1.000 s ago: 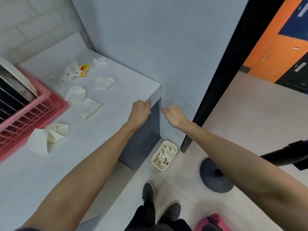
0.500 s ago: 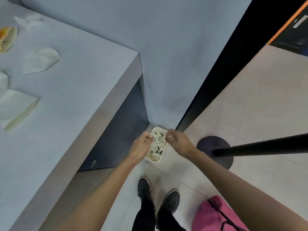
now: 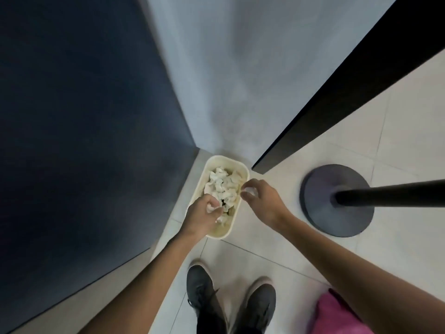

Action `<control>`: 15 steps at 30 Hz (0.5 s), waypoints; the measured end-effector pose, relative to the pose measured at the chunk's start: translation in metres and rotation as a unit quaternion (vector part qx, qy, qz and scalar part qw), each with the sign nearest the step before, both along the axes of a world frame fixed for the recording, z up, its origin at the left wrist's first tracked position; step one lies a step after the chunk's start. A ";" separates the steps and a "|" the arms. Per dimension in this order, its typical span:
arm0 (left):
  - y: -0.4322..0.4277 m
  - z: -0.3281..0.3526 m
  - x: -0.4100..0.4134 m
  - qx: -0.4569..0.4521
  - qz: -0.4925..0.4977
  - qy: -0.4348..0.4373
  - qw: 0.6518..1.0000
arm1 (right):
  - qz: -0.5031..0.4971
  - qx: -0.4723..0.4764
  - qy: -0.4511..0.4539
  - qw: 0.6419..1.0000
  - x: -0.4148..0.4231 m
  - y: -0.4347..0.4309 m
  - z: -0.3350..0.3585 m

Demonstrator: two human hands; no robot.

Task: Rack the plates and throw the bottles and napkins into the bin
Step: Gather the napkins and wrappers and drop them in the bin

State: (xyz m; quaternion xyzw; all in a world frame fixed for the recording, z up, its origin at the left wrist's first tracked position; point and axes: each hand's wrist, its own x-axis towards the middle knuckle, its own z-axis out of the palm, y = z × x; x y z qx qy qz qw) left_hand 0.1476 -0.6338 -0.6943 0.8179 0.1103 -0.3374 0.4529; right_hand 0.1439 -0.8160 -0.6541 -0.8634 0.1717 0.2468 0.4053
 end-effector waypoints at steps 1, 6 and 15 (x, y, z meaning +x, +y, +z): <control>-0.001 -0.018 -0.003 0.009 -0.010 0.001 1.000 | 0.012 -0.005 -0.005 1.000 0.003 0.000 -0.015; 0.002 -0.083 -0.002 0.074 -0.077 -0.042 0.993 | 0.117 -0.033 -0.040 0.992 0.032 0.014 -0.073; 0.006 -0.110 -0.006 0.155 -0.194 -0.086 0.965 | 0.245 -0.057 0.080 0.964 0.049 0.036 -0.116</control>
